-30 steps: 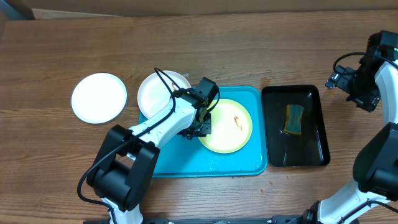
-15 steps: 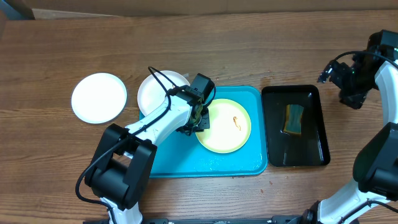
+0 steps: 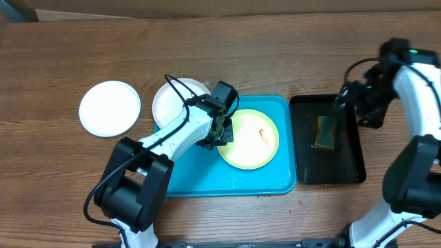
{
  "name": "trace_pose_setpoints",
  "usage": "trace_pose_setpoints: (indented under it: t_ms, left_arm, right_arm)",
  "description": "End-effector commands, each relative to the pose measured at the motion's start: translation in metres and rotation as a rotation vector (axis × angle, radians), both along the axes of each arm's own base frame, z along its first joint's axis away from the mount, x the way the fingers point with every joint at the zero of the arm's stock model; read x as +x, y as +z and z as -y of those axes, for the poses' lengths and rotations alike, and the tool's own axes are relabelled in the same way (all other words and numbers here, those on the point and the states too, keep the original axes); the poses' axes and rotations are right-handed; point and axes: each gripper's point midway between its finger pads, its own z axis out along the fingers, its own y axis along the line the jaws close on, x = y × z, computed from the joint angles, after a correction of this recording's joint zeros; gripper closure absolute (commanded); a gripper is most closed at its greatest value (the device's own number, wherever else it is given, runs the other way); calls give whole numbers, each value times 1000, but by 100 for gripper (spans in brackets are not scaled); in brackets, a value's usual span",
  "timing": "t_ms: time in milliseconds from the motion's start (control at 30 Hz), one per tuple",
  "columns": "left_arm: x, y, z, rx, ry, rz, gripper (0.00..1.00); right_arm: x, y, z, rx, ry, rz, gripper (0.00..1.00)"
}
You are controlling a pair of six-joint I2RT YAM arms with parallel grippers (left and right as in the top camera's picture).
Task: Clean dirty plates on tray and stack at the side
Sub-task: 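Lower the right gripper into the black tray and grasp the sponge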
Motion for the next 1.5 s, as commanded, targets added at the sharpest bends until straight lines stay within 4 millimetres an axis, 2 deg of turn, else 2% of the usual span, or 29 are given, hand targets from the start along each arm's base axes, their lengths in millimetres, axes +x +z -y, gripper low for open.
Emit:
trace_pose_setpoints:
  t_ms: [0, 100, 200, 367, 633, 667, 700, 733, 767, 833, 867, 900, 933, 1000, 1067, 1267, 1333, 1400, 1433, 1467]
  left_arm:
    - [-3, -4, -2, -4, 10, -17, 82]
    - [-3, -4, -2, -4, 10, -17, 81]
    - [-3, -4, -2, -4, 10, -17, 81]
    - [-3, -5, -2, -3, 10, -17, 80]
    - [-3, -5, -2, 0, 10, -18, 80]
    - [-3, -5, -2, 0, 10, -18, 80]
    - [-3, -5, -2, 0, 10, -18, 80]
    - [-3, -5, -2, 0, 10, -18, 80]
    - [-3, -5, -2, 0, 10, -18, 80]
    - [-3, -5, -2, 0, 10, -18, 80]
    - [-3, -5, -2, 0, 10, -19, 80]
    - [-3, -5, -2, 0, 10, -19, 80]
    - [-3, -5, -2, 0, 10, -19, 80]
    - [-4, -5, -2, 0, 9, -19, 80]
    - [-4, -5, -2, 0, 9, -19, 80]
    - [-4, -5, -2, 0, 8, -19, 79]
    - [-4, -5, -2, 1, 8, -19, 79]
    - [-4, -5, -2, 1, 8, -19, 80]
    - [-4, -5, -2, 1, 8, -19, 80]
    - [-4, -5, -2, 1, 8, -19, 80]
  right_arm:
    - [-21, -15, -2, -125, 52, -72, 16]
    - [-31, -34, 0, -221, 37, -108, 16]
    - [-37, -52, -7, -254, 34, -113, 18]
    - [-35, -76, -15, -256, 56, -66, 30]
    - [-49, -99, -15, -255, 60, -78, 26]
    - [-51, -101, -15, -255, 61, -82, 34]
    - [-53, -102, -15, -255, 62, -86, 54]
    - [-55, -104, -15, -255, 62, -89, 84]
    - [-55, -105, -15, -255, 62, -89, 96]
    - [-55, -105, -15, -255, 62, -87, 96]
    - [-53, -105, -15, -254, 67, -80, 83]
    - [-52, -105, -15, -254, 73, -75, 49]
    - [-51, -105, -15, -254, 74, -70, 32]
    - [-46, -105, -15, -255, 73, -51, 26]
    - [-42, -106, -15, -255, 74, -33, 25]
    - [-22, -106, -16, -256, 113, 51, 26]
    - [-17, -106, -16, -256, 111, 69, 38]
    - [-17, -106, -16, -256, 112, 69, 86]
    - [-17, -106, -16, -256, 112, 68, 94]
    - [-18, -106, -16, -256, 112, 68, 95]
